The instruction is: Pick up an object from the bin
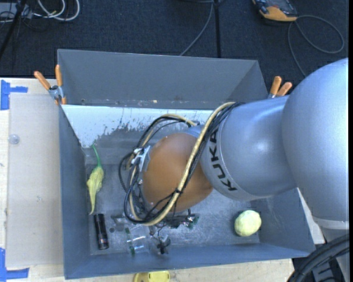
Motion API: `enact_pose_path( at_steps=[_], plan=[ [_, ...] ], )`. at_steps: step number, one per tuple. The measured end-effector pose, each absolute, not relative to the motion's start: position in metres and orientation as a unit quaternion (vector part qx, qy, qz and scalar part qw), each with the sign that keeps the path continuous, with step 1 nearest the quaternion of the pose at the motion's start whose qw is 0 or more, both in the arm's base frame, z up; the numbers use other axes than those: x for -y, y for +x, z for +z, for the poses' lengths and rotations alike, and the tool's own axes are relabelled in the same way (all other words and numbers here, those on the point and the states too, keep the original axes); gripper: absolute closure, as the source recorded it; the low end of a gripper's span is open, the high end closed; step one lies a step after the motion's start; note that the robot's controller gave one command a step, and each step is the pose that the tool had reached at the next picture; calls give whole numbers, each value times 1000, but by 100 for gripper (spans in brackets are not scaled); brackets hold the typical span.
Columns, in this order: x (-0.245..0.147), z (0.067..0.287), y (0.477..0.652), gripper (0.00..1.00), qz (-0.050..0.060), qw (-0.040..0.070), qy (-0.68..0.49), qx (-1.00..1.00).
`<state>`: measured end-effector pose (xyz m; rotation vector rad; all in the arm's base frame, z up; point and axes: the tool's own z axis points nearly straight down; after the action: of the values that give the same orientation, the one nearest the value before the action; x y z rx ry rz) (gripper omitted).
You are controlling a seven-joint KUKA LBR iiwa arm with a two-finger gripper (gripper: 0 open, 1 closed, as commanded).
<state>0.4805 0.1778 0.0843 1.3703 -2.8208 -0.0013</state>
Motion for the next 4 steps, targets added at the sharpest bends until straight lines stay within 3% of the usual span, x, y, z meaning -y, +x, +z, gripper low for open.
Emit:
enact_pose_path(
  at_steps=[1,4],
  plan=[
    [-184,74,477,100,1,-8,521,853],
    [-183,76,477,100,0,-7,519,855]
  ],
)
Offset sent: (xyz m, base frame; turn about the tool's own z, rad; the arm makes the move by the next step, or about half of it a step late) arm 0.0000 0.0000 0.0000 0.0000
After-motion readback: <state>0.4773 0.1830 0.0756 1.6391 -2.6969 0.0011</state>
